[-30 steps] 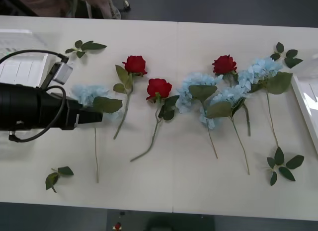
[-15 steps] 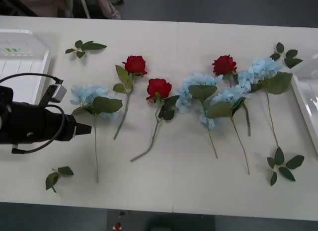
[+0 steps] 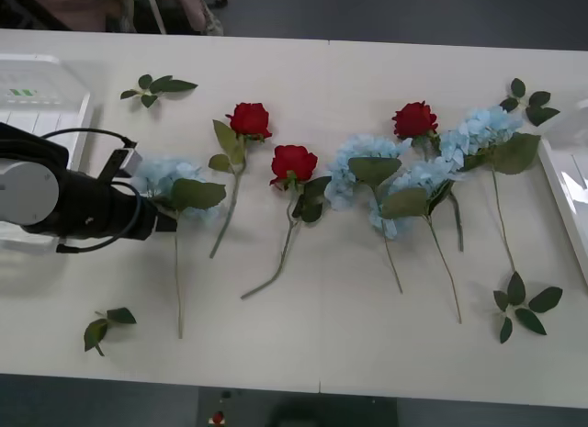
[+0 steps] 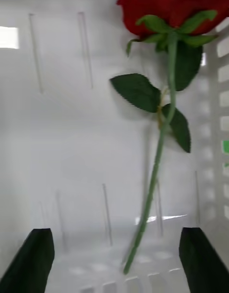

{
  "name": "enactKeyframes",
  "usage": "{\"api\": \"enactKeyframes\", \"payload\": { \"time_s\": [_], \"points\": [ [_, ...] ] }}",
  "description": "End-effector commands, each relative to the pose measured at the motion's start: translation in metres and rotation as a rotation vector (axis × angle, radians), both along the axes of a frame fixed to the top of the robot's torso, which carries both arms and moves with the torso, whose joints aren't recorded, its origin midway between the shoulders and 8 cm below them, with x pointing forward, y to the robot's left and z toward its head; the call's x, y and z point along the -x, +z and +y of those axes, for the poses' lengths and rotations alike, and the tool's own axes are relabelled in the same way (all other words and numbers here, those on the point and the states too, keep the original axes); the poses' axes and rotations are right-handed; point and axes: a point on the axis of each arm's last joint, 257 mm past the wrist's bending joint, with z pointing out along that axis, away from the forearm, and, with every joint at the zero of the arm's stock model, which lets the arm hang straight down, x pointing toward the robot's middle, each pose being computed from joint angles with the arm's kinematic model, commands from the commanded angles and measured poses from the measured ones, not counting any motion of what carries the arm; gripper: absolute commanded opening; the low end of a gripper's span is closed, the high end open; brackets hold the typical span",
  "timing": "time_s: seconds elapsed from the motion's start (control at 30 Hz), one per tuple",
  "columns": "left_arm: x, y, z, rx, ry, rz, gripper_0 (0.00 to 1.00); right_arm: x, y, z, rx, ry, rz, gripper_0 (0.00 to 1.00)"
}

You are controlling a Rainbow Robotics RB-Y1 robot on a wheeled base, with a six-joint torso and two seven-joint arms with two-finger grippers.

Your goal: Put the red flowers into the right box and the blue flowers into the left box

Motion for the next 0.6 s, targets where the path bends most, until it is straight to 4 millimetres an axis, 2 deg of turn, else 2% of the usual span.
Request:
{"api": "enactKeyframes", "payload": {
  "time_s": [0.03,0.17,0.27,0.37,0.5,0.53,0.57,0.6],
  "points": [
    [-0.029,0.012,-0.015,0.021,0.024,-0.042,1.00,-0.036,0.068,0.031,-0.031,0.059,-0.096,1.00],
    [-0.050,0.004,-0.028,0.015,0.029,-0.071,1.00,-0.057,0.090,0.077,-0.108,0.137,-0.091,1.00],
    [-0.061,-0.003,-0.031,-0.035,0.021,-0.086,1.00,-0.070,0.096,0.110,-0.157,0.183,-0.085,1.00],
    [-0.068,-0.011,-0.036,-0.074,0.007,-0.086,1.00,-0.085,0.088,0.146,-0.202,0.220,-0.079,1.00],
    [-0.071,-0.019,-0.039,-0.095,-0.003,-0.091,0.99,-0.100,0.072,0.177,-0.205,0.234,-0.061,1.00],
    [-0.072,-0.020,-0.039,-0.107,-0.008,-0.097,0.87,-0.102,0.067,0.183,-0.206,0.233,-0.057,1.00],
    [-0.071,-0.023,-0.039,-0.118,-0.013,-0.098,0.70,-0.104,0.064,0.187,-0.205,0.231,-0.054,1.00],
    [-0.072,-0.024,-0.037,-0.133,-0.015,-0.101,0.41,-0.106,0.056,0.194,-0.207,0.229,-0.045,1.00]
  ]
}}
